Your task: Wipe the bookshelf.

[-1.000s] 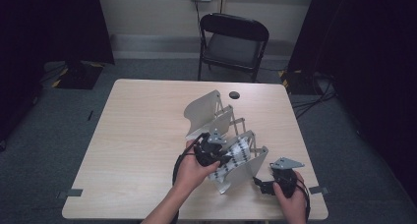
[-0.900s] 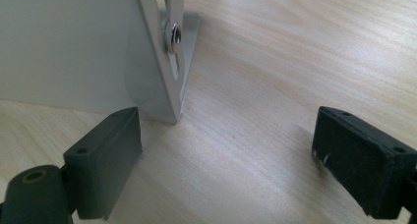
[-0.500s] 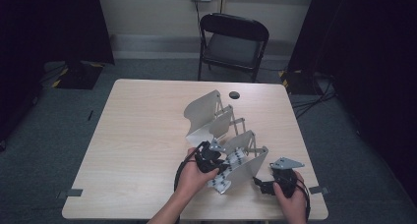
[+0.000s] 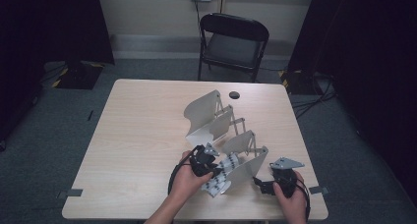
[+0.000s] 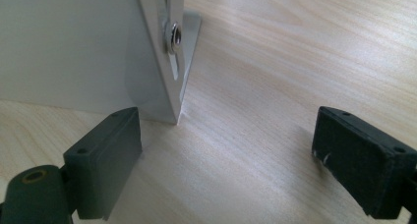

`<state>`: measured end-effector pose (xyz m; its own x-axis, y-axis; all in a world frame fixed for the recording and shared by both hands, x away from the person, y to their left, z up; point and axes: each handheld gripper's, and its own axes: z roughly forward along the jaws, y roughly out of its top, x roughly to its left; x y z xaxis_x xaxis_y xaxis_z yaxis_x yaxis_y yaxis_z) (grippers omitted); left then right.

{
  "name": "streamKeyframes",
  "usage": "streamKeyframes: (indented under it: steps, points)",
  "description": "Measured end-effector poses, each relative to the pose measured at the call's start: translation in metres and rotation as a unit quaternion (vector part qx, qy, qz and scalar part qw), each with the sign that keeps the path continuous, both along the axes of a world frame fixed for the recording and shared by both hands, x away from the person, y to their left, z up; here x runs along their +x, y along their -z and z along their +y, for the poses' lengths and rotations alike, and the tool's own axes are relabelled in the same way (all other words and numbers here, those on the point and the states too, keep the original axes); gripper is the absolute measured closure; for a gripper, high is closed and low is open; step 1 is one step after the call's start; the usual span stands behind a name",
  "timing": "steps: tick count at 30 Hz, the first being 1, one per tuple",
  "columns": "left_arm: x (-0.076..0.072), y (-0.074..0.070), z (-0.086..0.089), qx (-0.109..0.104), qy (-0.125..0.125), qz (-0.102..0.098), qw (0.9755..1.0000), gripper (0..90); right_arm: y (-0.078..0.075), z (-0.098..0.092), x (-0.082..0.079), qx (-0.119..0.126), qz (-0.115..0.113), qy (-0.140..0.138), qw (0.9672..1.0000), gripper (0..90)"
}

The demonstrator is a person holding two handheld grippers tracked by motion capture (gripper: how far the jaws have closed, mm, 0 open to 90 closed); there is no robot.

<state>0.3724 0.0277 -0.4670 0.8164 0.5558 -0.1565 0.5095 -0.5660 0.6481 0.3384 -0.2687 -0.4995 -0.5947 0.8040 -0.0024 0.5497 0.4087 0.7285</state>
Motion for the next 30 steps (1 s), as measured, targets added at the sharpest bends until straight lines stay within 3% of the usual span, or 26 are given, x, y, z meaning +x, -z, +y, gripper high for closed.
streamKeyframes:
  steps: [3, 8, 11, 15, 16, 17, 19, 22, 25, 27, 30]
  points:
    - [-0.001, 0.001, 0.005, -0.006, -0.005, 0.003, 1.0000, 77.8, 0.000, 0.000, 0.000, 0.000, 0.000, 0.000, 1.0000, 10.8]
    - [-0.004, -0.006, 0.004, -0.012, 0.007, 0.003, 0.9999, 78.1, 0.000, 0.000, 0.000, 0.000, 0.000, 0.000, 1.0000, 10.8]
    - [-0.007, -0.024, -0.006, -0.028, 0.026, -0.015, 0.9992, 78.1, 0.000, 0.000, 0.001, 0.000, 0.000, 0.000, 1.0000, 10.8]
    - [-0.007, -0.041, -0.013, -0.043, 0.028, -0.034, 0.9981, 78.2, 0.000, 0.000, 0.001, 0.001, 0.000, -0.001, 1.0000, 10.7]
    - [-0.005, -0.054, -0.016, -0.050, 0.032, -0.047, 0.9972, 78.2, 0.000, 0.000, 0.001, 0.001, 0.002, -0.002, 1.0000, 10.5]
    - [-0.005, -0.054, -0.016, -0.050, 0.032, -0.047, 0.9972, 78.2, 0.000, 0.000, 0.001, 0.001, 0.002, -0.002, 1.0000, 10.5]
    - [-0.003, -0.072, -0.022, -0.066, 0.034, -0.063, 0.9953, 78.2, 0.000, 0.000, 0.002, 0.001, 0.001, -0.003, 1.0000, 10.5]
    - [0.001, -0.082, -0.026, -0.067, 0.031, -0.072, 0.9947, 78.1, 0.000, 0.000, 0.002, 0.000, 0.002, -0.003, 1.0000, 10.5]
    - [0.004, -0.083, -0.026, -0.065, 0.026, -0.075, 0.9947, 78.1, 0.000, 0.000, 0.002, 0.000, 0.002, -0.003, 1.0000, 10.6]
    - [0.007, -0.078, -0.027, -0.063, 0.020, -0.067, 0.9955, 78.1, 0.000, 0.000, 0.002, 0.000, 0.001, -0.003, 1.0000, 10.5]
    - [0.008, -0.060, -0.028, -0.051, 0.020, -0.048, 0.9973, 78.1, 0.000, 0.000, 0.002, 0.000, 0.002, -0.003, 1.0000, 10.6]
